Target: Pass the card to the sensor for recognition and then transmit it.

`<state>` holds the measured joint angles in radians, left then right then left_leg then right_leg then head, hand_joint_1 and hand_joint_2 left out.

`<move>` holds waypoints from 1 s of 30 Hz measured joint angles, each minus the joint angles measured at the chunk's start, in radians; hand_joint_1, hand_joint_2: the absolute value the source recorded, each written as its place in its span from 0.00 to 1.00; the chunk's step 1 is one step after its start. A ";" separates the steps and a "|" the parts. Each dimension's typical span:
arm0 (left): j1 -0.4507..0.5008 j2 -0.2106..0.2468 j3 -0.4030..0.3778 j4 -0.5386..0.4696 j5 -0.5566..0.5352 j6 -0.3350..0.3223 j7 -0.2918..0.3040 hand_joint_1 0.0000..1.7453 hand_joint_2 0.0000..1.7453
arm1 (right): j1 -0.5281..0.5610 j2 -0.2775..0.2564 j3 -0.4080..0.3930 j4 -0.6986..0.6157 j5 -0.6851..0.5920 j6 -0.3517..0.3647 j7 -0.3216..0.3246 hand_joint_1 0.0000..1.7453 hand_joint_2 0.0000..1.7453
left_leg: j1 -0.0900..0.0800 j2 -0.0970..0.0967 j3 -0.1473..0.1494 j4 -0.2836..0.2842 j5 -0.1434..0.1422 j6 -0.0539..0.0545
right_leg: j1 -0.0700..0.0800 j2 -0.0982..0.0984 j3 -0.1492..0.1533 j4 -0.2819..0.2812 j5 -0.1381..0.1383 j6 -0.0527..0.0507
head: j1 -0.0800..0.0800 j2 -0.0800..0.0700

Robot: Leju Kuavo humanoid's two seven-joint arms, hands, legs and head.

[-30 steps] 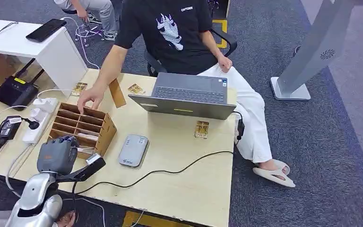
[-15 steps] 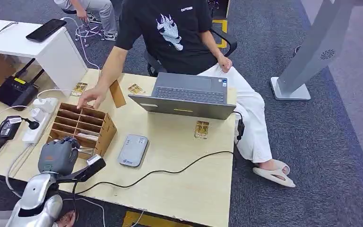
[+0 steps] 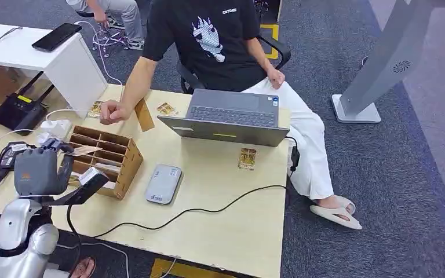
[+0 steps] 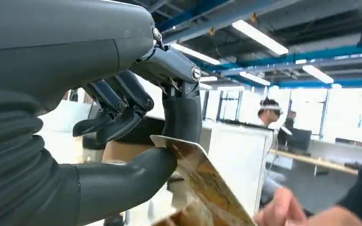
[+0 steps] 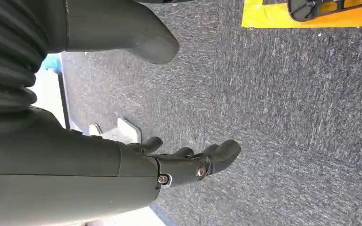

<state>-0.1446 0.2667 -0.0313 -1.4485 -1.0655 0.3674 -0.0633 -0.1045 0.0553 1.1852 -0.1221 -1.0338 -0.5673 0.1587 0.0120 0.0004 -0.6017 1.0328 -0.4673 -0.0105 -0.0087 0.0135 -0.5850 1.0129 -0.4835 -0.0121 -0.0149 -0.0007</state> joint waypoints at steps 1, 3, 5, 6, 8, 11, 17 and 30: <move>0.000 0.000 0.003 -0.011 0.001 0.000 0.000 1.00 1.00 | 0.000 0.000 0.001 0.000 0.000 0.000 0.000 0.00 1.00 | 0.000 0.000 0.000 0.000 0.000 0.000 | 0.000 0.000 0.000 0.000 0.000 0.000 | 0.000 0.000; 0.000 0.000 0.006 -0.024 0.002 0.002 -0.001 1.00 1.00 | 0.000 0.000 0.004 0.000 0.000 0.000 0.000 0.00 1.00 | 0.000 0.000 0.000 0.000 0.000 0.000 | 0.000 0.000 0.000 0.000 0.000 0.000 | 0.000 0.000; 0.000 0.000 0.008 -0.037 0.016 0.016 -0.012 1.00 1.00 | 0.000 0.000 0.005 0.000 -0.001 -0.001 -0.002 0.00 1.00 | 0.000 0.000 0.000 0.000 0.000 0.000 | 0.000 0.000 0.000 0.000 0.000 0.000 | 0.000 0.000; -0.001 0.000 0.009 -0.047 0.028 0.024 -0.019 1.00 1.00 | 0.000 0.000 0.005 0.000 -0.002 -0.001 -0.003 0.00 1.00 | 0.000 0.000 0.000 0.000 0.000 0.000 | 0.000 0.000 0.000 0.000 0.000 0.000 | 0.000 0.000; -0.006 0.000 0.014 -0.076 0.043 0.033 -0.027 1.00 1.00 | 0.000 0.000 0.006 0.000 -0.003 -0.002 -0.003 0.00 1.00 | 0.000 0.000 0.000 0.000 0.000 0.000 | 0.000 0.000 0.000 0.000 0.000 0.000 | 0.000 0.000; -0.026 0.002 0.020 -0.106 0.052 0.027 -0.030 1.00 1.00 | 0.000 0.000 0.006 0.000 -0.003 -0.002 -0.005 0.00 1.00 | 0.000 0.000 0.000 0.000 0.000 0.000 | 0.000 0.000 0.000 0.000 0.000 0.000 | 0.000 0.000; -0.073 0.005 0.024 -0.113 0.053 0.018 -0.027 1.00 1.00 | 0.000 0.000 0.008 0.000 -0.003 -0.002 -0.012 0.00 1.00 | 0.000 0.000 0.000 0.000 0.000 0.000 | 0.000 0.000 0.000 0.000 0.000 0.000 | 0.000 0.000; -0.085 0.005 0.024 -0.113 0.054 0.017 -0.025 1.00 1.00 | -0.001 0.000 0.022 0.000 -0.005 -0.002 -0.012 0.00 1.00 | 0.000 0.000 0.000 0.000 0.000 0.000 | 0.000 0.000 0.000 0.000 0.000 0.000 | 0.000 0.000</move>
<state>-0.2296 0.2716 -0.0072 -1.5614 -1.0113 0.3845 -0.0885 -0.1052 0.0553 1.2070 -0.1221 -1.0384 -0.5695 0.1469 0.0120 0.0003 -0.6015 1.0328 -0.4672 -0.0105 -0.0087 0.0133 -0.5849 1.0131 -0.4834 -0.0122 -0.0149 -0.0008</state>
